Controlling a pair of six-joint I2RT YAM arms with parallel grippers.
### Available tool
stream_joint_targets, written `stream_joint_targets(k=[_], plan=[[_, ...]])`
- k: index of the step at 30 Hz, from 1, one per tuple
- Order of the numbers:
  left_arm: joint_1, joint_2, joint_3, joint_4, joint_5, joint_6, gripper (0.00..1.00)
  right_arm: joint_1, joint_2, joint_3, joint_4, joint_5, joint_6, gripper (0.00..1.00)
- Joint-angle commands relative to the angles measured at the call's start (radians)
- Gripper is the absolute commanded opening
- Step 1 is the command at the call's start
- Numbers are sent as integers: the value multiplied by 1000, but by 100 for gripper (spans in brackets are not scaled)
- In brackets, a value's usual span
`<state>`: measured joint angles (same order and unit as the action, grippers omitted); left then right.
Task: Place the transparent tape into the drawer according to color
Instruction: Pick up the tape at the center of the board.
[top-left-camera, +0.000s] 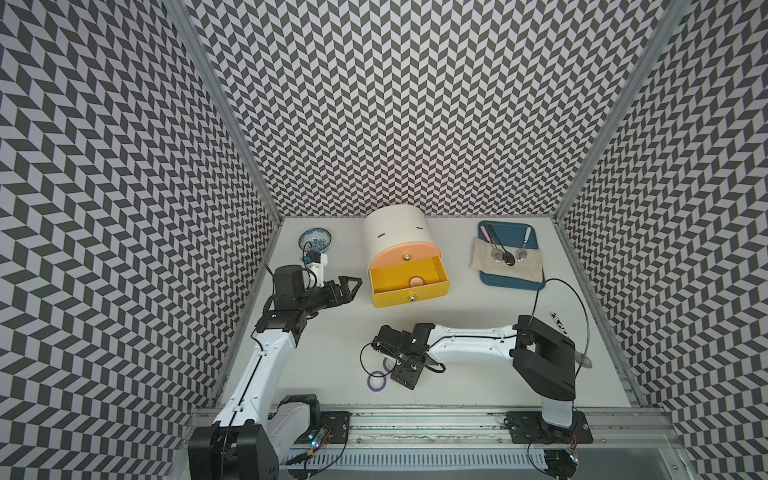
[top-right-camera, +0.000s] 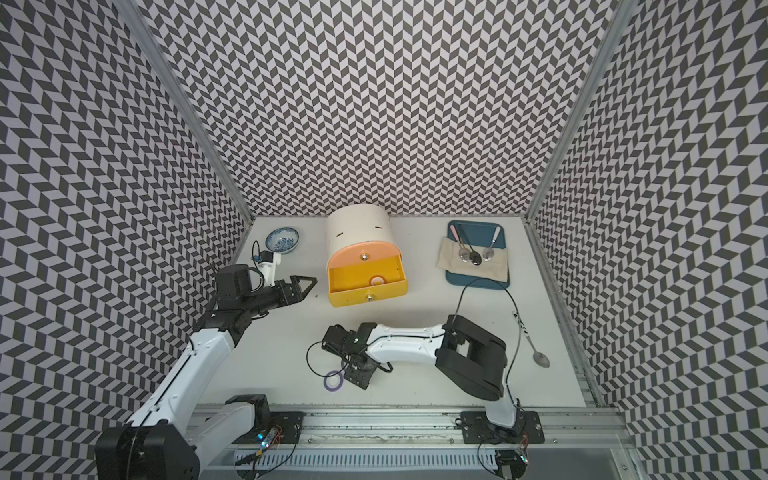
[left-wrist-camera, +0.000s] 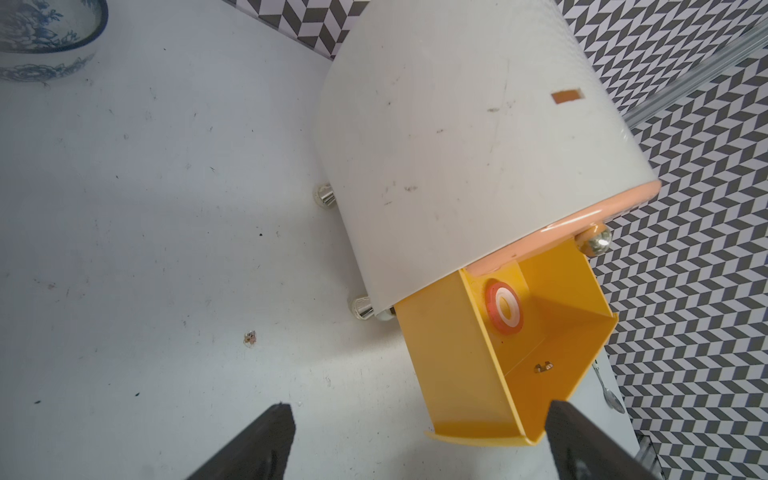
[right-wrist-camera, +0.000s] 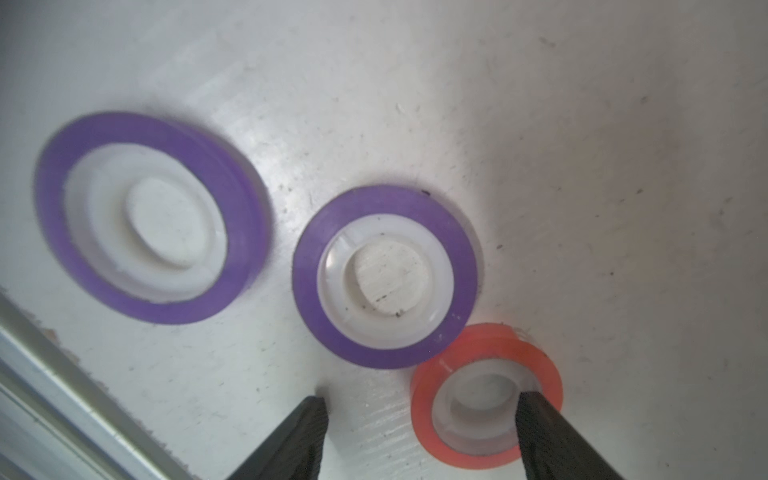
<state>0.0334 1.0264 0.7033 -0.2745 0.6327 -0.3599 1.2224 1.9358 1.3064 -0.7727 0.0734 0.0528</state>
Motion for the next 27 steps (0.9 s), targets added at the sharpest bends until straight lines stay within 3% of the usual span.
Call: stream_joint_targets(k=[1,11,27], plan=[[5,-9,-7,6,-2,10,100,3,15,7,14,-38,-13,75],[7,-6,1,-2,-1,13,100,11,-4,-25,-14,-58,-11,70],[7,-5,10,-7,0,12,100,35,-46,10,-60,-13,8,70]])
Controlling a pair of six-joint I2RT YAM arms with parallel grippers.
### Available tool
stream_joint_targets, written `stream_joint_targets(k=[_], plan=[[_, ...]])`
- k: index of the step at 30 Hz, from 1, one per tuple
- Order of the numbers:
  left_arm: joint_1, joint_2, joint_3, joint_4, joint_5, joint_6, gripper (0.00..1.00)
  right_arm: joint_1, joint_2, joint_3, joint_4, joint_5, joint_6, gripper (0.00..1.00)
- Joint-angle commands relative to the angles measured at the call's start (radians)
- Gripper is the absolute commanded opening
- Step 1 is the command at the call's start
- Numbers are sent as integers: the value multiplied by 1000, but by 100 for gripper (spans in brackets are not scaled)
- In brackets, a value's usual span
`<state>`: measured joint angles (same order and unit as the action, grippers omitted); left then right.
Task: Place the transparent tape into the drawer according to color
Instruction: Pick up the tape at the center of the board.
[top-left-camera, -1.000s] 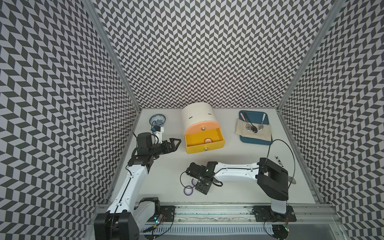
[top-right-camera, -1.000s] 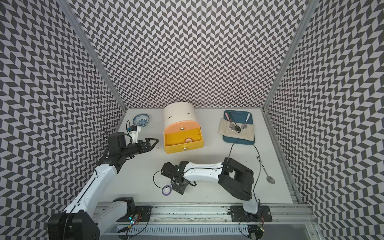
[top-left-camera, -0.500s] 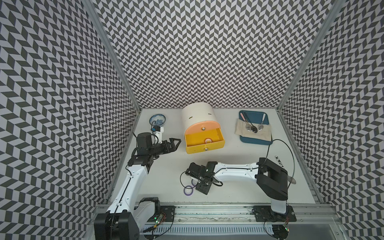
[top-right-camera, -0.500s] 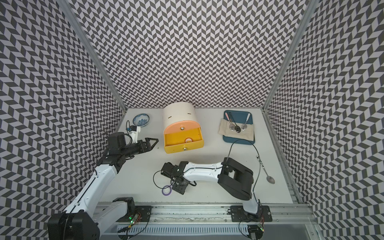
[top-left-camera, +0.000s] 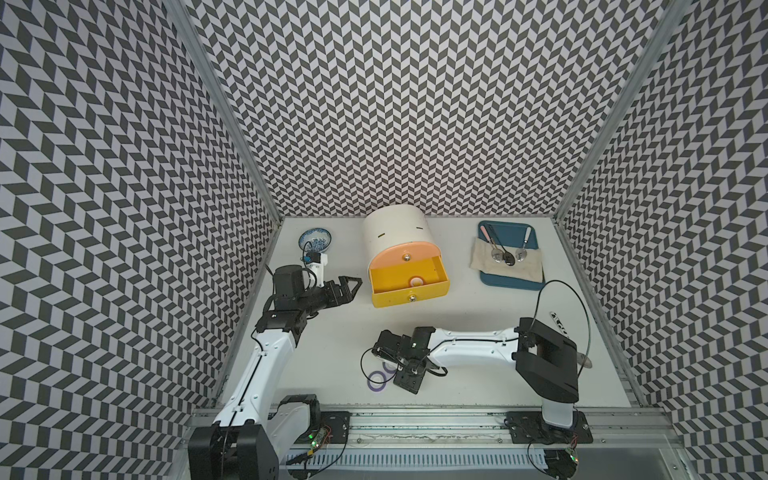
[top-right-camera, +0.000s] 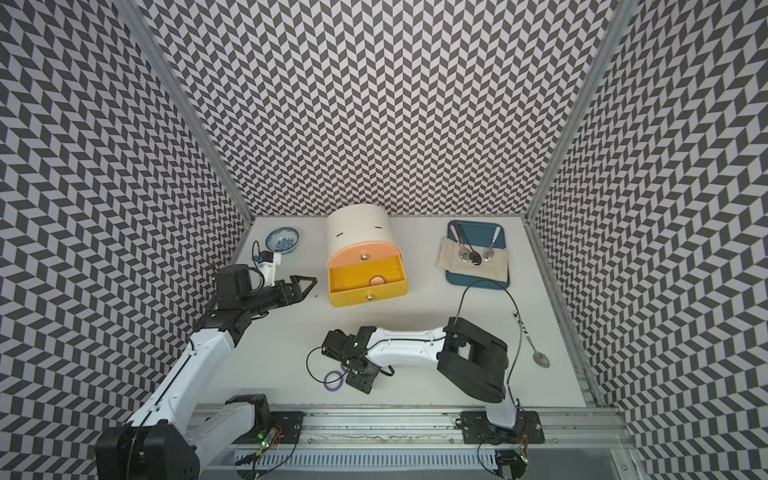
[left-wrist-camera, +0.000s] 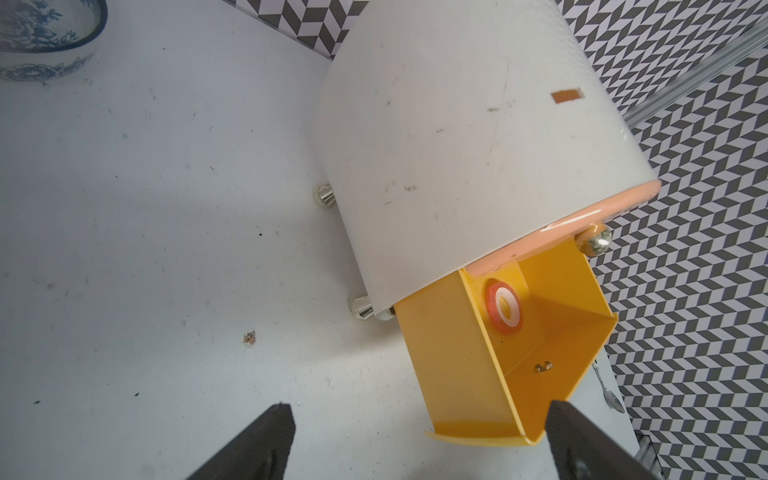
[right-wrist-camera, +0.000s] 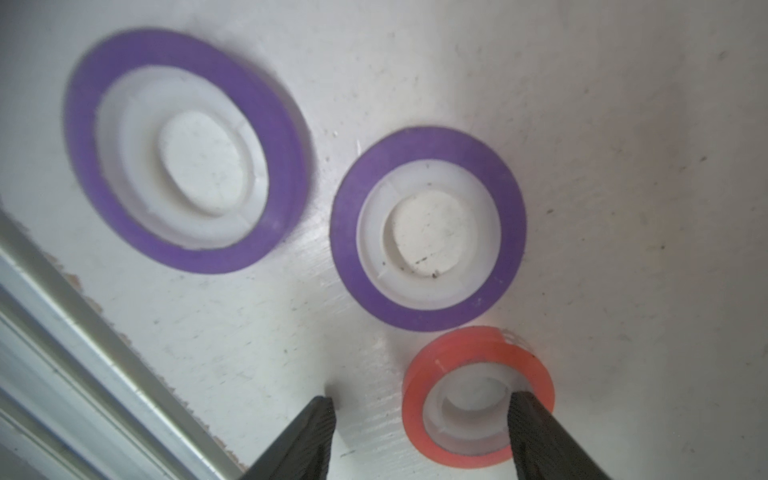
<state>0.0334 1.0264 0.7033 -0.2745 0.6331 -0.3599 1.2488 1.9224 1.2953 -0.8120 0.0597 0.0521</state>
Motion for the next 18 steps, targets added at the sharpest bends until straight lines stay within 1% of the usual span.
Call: stream_joint_targets(k=[1,14,18], plan=[[7,-5,11,-6,0,13,100,9,-30,23,-25,6,9,69],[8,-5,14,-5,2,13,100,28,-26,50,-69,47,9,69],[8,-2,14,-4,3,12,100,38,-19,59,-88,39,9,69]])
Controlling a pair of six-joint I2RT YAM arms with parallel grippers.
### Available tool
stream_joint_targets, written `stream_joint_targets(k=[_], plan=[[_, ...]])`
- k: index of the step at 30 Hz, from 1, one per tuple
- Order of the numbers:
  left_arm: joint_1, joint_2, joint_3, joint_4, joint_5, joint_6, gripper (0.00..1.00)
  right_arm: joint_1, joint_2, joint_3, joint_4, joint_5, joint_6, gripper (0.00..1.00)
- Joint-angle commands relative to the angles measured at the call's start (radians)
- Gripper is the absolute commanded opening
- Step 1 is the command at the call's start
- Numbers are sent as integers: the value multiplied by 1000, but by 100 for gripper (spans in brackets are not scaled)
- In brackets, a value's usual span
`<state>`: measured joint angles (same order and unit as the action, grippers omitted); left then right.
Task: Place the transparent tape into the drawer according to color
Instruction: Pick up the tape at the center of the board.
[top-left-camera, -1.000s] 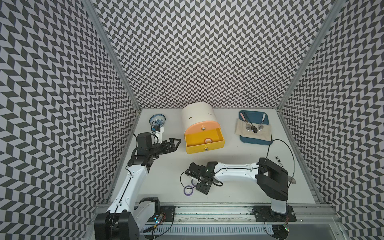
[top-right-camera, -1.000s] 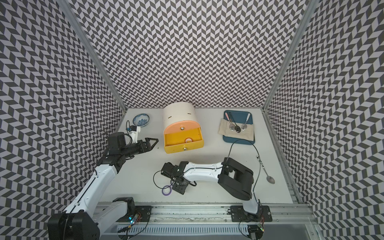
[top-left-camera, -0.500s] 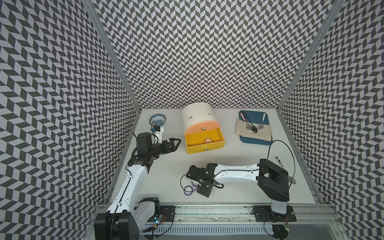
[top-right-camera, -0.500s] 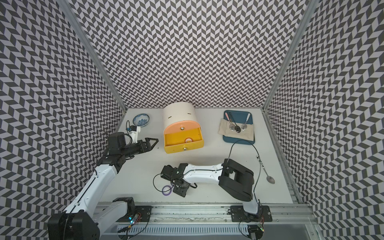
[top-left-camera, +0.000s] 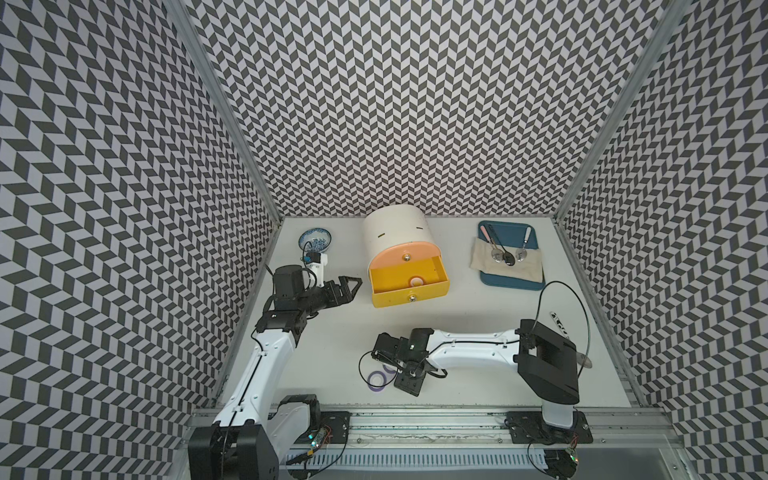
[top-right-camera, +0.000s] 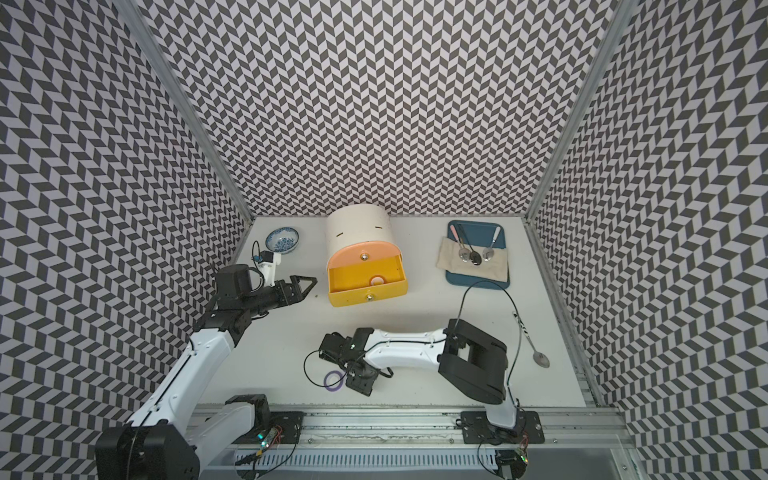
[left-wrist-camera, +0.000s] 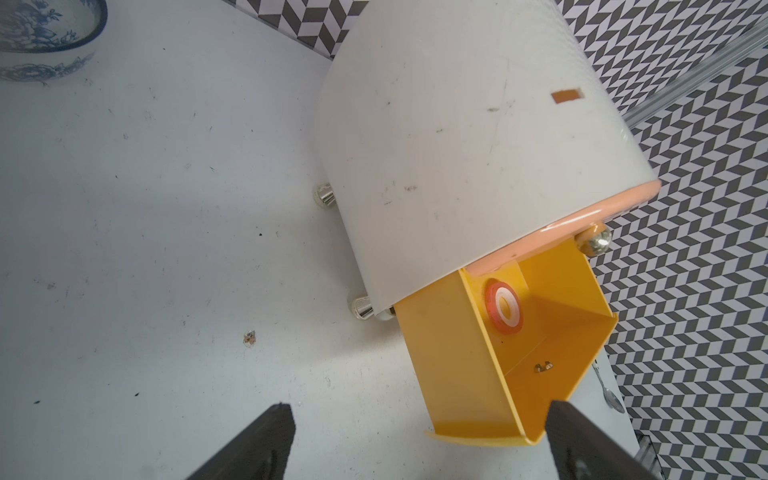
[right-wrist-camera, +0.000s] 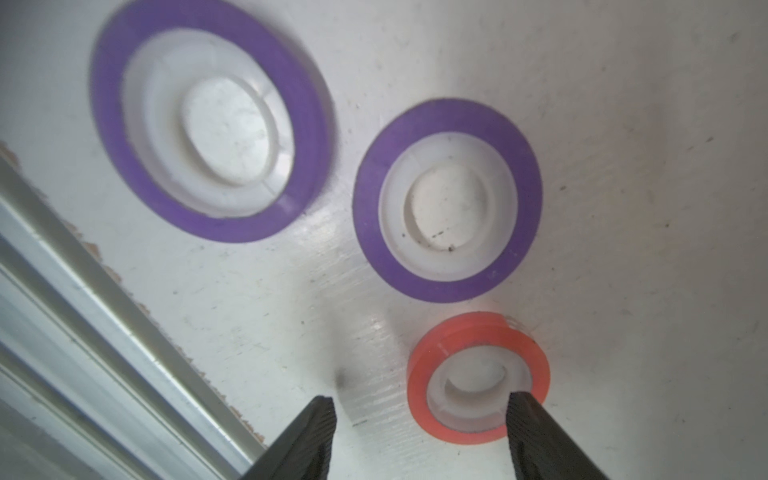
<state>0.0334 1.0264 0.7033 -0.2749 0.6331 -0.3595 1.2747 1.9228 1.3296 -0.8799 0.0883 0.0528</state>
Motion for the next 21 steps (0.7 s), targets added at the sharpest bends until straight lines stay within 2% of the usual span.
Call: stream_joint_targets(k=[1,16,21], plan=[[8,0,13,-2,5,11,100,14,-16,24,-22,6,7,69],[8,-9,5,-3,3,13,100,7,96,34,-48,4,-5,70],[8,-6,5,2,6,11,100,3,118,57,-73,-5,-3,66]])
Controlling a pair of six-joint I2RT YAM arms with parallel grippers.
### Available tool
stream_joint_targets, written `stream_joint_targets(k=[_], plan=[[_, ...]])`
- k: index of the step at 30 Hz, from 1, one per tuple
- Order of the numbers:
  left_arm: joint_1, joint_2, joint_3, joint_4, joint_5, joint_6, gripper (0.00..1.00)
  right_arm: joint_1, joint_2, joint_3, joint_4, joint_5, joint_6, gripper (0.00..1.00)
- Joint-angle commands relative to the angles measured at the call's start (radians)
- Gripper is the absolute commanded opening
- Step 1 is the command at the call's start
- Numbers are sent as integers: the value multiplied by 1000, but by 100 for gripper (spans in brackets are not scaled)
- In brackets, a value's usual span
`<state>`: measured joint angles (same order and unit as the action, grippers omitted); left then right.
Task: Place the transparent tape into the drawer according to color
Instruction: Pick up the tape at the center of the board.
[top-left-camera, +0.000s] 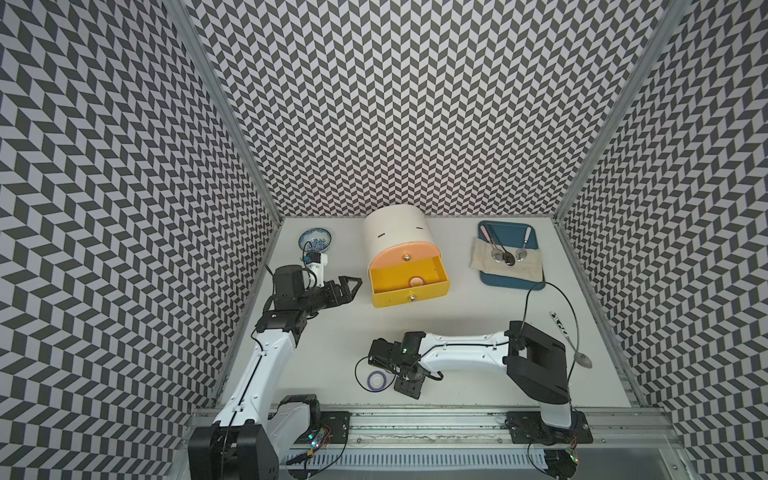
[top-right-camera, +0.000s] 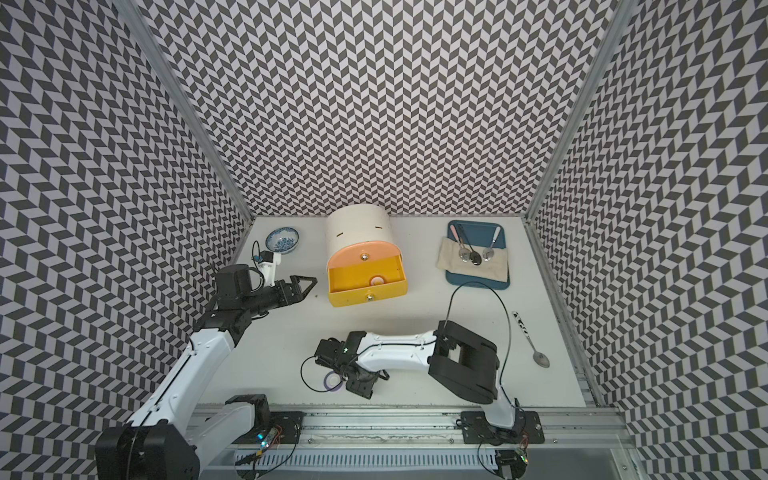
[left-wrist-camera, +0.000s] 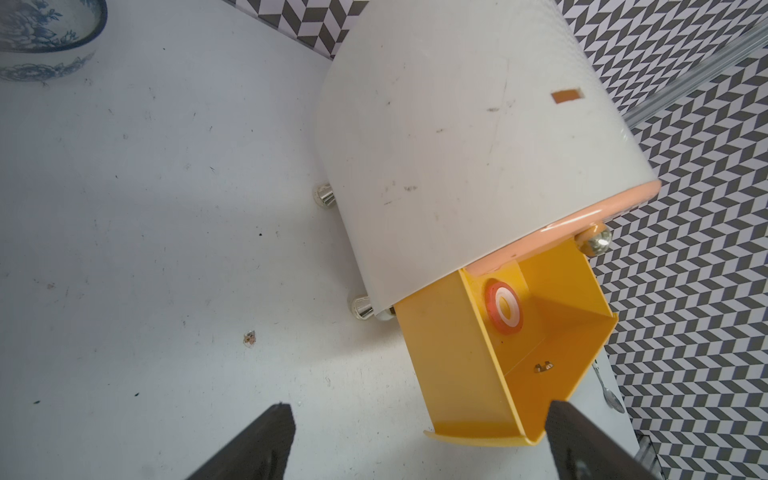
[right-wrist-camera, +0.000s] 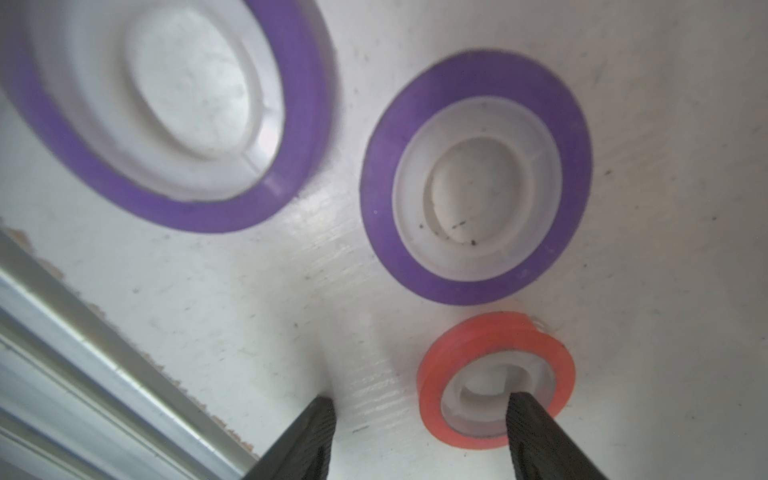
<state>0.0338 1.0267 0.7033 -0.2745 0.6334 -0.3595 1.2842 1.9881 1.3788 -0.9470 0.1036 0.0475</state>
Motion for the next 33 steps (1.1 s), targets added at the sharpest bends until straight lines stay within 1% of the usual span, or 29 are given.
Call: stream_joint_targets(k=[1,3,5,15,20,23,26,33], plan=[[9,-7,4,3,6,11,100,-6,60,12,-12,-19,2,63],[9,-7,1,4,8,11,100,-8,77,23,-22,-20,2,56],[9,-7,-1,5,8,10,100,-8,91,33,-27,-19,4,52],[9,-11,-5,4,6,11,100,-11,131,30,-39,-23,12,41],[9,-10,-6,6,8,10,100,-14,147,39,-45,-7,20,31],[10,-10,-5,4,8,11,100,-17,150,49,-47,2,22,17],[11,-9,-6,4,8,10,100,-19,152,57,-49,13,22,0],[11,-8,-2,4,8,10,100,-25,124,67,-42,19,26,0]])
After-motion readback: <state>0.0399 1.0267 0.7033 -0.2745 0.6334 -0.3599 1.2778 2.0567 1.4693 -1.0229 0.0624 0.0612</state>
